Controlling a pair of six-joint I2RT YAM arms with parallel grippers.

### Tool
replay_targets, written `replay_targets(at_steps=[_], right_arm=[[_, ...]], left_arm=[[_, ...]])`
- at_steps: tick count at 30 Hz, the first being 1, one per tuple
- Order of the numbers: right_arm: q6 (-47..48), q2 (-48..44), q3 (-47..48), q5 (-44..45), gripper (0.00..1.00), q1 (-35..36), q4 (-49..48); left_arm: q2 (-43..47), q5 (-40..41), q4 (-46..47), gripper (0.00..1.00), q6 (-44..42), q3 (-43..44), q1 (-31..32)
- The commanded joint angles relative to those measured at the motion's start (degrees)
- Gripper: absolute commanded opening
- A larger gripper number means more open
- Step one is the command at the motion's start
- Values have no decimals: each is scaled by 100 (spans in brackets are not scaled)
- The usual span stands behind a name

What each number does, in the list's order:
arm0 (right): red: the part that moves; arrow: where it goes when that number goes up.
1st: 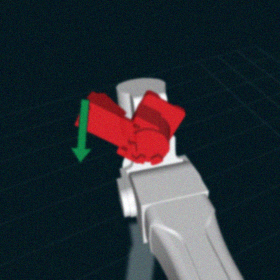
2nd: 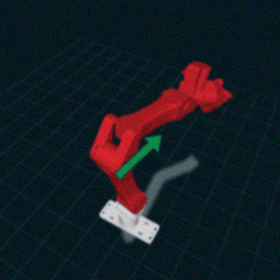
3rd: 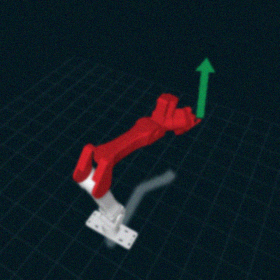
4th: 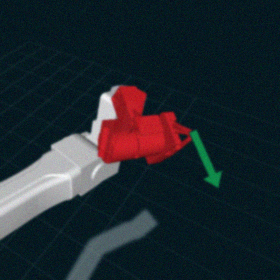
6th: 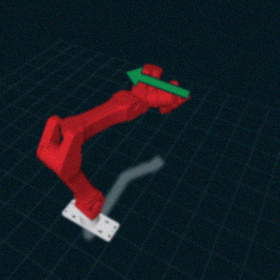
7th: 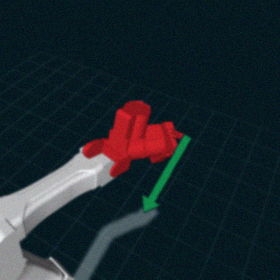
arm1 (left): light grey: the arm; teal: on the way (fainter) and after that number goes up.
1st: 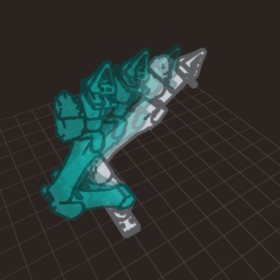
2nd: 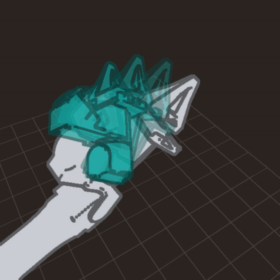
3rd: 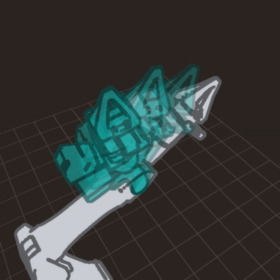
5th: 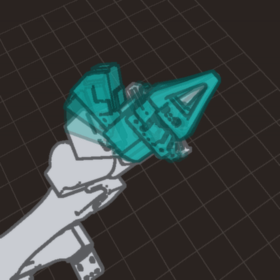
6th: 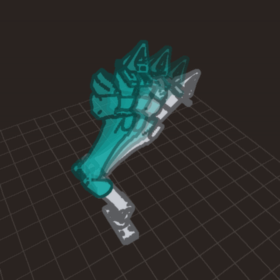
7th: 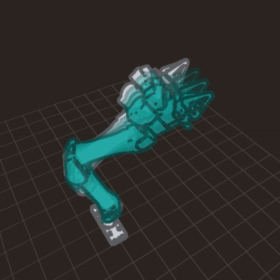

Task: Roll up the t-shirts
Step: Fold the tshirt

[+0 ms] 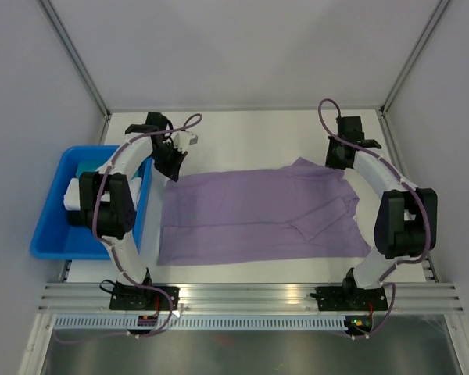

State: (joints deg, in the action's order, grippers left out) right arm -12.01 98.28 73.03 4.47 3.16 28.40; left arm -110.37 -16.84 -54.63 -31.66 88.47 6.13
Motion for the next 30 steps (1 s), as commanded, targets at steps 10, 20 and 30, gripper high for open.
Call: replay_targets(at_steps=[10, 20, 30], right_arm=[[-319, -1741, -1449, 915, 0, -26, 183], [-627, -2348, -2276, 916, 0, -149, 306], [-812, -2226, -2654, 924, 0, -175, 148]], left_arm=[[1359, -250, 392, 2, -1632, -1446, -15], [1729, -162, 418, 2, -2072, -2034, -15], [1808, 23, 550, 2, -2371, -2615, -15]])
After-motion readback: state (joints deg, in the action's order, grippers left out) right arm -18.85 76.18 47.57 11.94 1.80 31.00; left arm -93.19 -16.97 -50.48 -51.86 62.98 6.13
